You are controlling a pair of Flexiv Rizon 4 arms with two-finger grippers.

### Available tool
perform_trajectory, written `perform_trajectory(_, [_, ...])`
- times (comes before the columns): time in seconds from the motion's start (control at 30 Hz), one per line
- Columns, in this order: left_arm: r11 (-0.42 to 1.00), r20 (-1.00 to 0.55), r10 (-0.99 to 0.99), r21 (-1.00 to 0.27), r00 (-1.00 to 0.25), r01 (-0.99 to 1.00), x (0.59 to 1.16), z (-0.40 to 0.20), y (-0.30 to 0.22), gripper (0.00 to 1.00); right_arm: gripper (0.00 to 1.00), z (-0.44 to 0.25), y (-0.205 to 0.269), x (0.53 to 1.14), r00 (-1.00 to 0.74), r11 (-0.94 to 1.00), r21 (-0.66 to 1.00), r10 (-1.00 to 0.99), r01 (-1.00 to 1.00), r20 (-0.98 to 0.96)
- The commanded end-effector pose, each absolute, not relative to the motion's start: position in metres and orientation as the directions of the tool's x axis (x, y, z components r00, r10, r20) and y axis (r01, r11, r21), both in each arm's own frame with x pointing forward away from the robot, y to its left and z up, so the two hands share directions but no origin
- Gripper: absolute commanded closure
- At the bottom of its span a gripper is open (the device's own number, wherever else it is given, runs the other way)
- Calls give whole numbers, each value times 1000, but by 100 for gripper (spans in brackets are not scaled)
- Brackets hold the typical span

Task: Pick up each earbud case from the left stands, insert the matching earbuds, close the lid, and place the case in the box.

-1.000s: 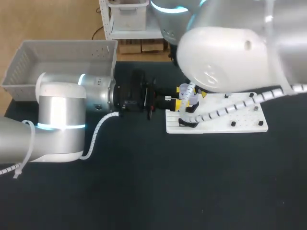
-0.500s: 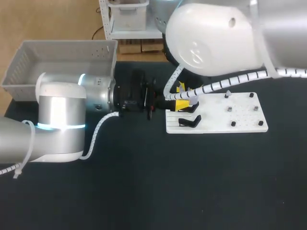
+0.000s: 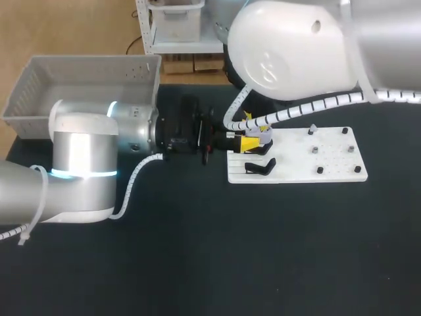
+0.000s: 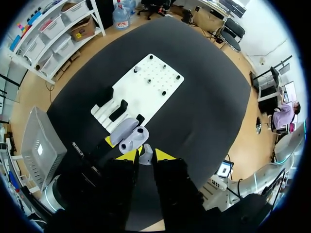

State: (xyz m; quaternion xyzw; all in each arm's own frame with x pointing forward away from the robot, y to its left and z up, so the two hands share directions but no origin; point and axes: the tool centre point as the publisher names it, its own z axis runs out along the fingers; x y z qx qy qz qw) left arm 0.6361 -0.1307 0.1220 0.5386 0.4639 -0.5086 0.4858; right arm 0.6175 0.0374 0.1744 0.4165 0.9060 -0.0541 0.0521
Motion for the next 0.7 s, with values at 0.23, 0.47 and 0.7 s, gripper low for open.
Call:
perform_trajectory(0.23, [-92,-998,4,54,55,994,635,121,-131,100,100,168,35,624,-642,640,-60,756,766,-126])
perform_trajectory(0.47, [-92,-998,4,54,55,994,635,121,-131,100,100,167,34,626,-642,640,-58,757,766,-121])
perform_trajectory(0.7, [-92,-998,4,54,55,994,635,121,-131,100,100,165,33,629,-647,646,-51,753,761,-119])
